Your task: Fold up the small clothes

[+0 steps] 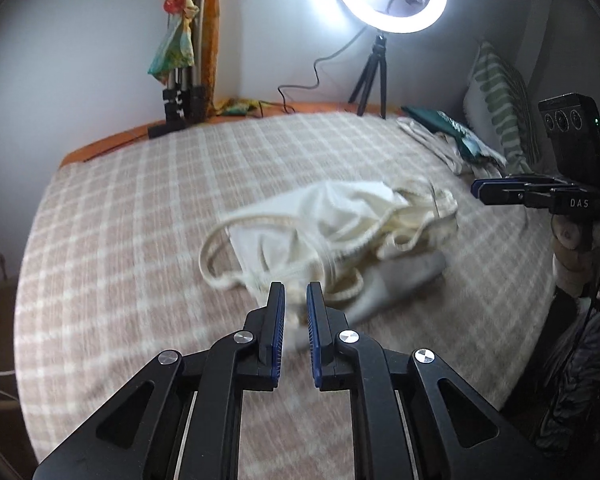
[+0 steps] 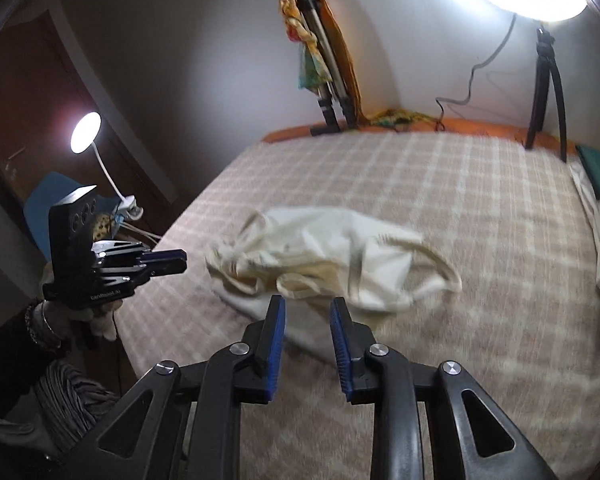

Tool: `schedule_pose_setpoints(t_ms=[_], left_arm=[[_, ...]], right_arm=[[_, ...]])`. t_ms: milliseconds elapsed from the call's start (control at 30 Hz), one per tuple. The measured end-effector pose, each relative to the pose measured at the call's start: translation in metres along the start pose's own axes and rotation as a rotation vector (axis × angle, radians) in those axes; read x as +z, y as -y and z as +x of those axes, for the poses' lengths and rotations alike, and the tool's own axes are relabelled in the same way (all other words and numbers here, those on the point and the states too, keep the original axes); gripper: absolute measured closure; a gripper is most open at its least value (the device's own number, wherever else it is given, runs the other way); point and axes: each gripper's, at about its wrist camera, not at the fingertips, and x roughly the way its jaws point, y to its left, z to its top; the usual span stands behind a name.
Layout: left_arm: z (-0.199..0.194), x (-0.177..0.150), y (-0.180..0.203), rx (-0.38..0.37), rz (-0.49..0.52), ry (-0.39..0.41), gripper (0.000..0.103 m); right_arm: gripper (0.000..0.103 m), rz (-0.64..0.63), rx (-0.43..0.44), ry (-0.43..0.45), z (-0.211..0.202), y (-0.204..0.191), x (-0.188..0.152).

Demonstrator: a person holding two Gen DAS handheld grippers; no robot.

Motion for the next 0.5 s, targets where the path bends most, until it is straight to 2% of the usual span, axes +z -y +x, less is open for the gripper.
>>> schedule_pose_setpoints(t_ms=[133,267,400,500], left_arm=[[0.023,0.025,0.0,0.005,0.018,-0.028,0.093],[0.048,0.039,-0.008,-0.012,0.007,-0.092,0.093],[0.068,0.041,-0.013,-0.048,0.023,-0.175,0.093],[0.066,0.03,-0.001,-0.115,0.087,-0.221,0.093]], right_arm=[[0.078,0.008,-0.013,-0.049,0.035,0.011,0.031],[0.078,0.034,-0.037,-0.135,0.075,0.027,0.044],[0.079,0.086,-0.044,-0.217,0.099,0.042,0.041],[0.079,0.032,-0.023,-0.27,0.101,0.034,0.029]])
